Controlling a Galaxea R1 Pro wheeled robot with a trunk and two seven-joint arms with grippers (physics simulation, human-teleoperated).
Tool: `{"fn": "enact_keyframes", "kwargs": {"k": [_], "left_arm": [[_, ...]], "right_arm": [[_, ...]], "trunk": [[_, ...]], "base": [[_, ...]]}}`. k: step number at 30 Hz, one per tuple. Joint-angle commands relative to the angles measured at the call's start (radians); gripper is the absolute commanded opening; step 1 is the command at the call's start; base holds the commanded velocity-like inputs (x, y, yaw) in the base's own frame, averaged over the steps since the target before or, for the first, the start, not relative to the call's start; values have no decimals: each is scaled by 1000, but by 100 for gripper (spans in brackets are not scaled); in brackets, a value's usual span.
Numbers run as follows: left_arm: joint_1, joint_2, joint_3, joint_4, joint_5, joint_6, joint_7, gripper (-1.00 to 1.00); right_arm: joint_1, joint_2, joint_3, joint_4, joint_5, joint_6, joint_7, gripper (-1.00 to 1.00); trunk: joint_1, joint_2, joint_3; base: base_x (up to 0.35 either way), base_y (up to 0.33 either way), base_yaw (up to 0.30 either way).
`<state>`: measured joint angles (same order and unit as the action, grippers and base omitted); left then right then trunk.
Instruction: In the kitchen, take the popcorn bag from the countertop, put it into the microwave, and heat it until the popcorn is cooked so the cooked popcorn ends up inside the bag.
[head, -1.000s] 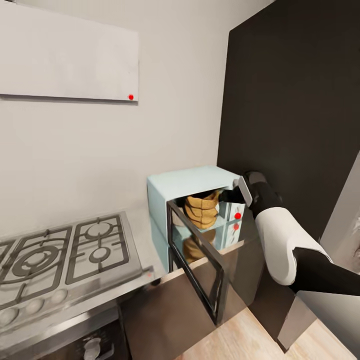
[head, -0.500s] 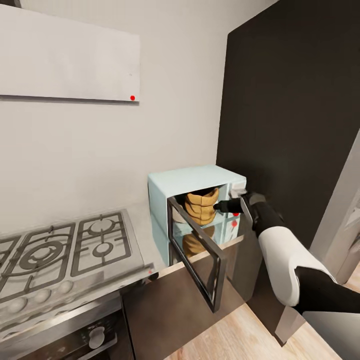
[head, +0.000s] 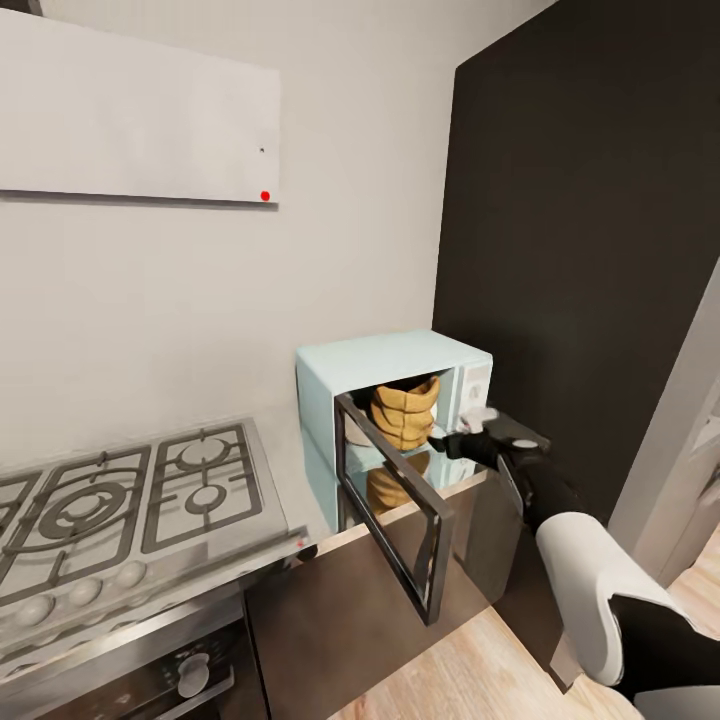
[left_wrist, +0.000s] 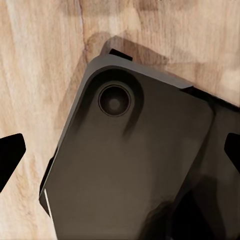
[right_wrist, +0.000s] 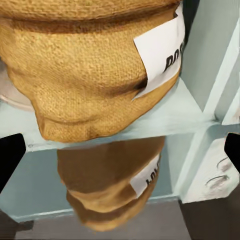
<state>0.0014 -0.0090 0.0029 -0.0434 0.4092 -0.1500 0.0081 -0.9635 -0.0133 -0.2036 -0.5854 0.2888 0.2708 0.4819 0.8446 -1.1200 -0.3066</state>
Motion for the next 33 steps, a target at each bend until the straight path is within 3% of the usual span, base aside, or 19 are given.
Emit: {"fn": "enact_keyframes", "kwargs": {"k": [1, 2, 7, 26, 33], "left_arm": [[0, 0, 1, -1, 5, -2, 1, 100], [0, 0, 2, -1, 6, -2, 1, 100], [0, 0, 6, -3, 8, -2, 1, 100], [0, 0, 3, -3, 8, -2, 1, 100], [0, 1, 5, -3, 8, -2, 1, 100]], "right_arm": [[5, -16, -8, -1, 8, -36, 69, 100], [8, -30, -10, -1, 8, -94, 124, 100], [20, -37, -11, 4, 7, -198, 167, 100], [22, -25, -10, 13, 7, -201, 173, 100], [22, -24, -10, 15, 7, -206, 168, 100]], "trunk": [[0, -1, -1], [0, -1, -1], [0, -1, -1], [0, -1, -1], [0, -1, -1]], "base": [[0, 0, 0], [0, 0, 0], [0, 0, 0], [3, 0, 0], [274, 0, 0]]}}
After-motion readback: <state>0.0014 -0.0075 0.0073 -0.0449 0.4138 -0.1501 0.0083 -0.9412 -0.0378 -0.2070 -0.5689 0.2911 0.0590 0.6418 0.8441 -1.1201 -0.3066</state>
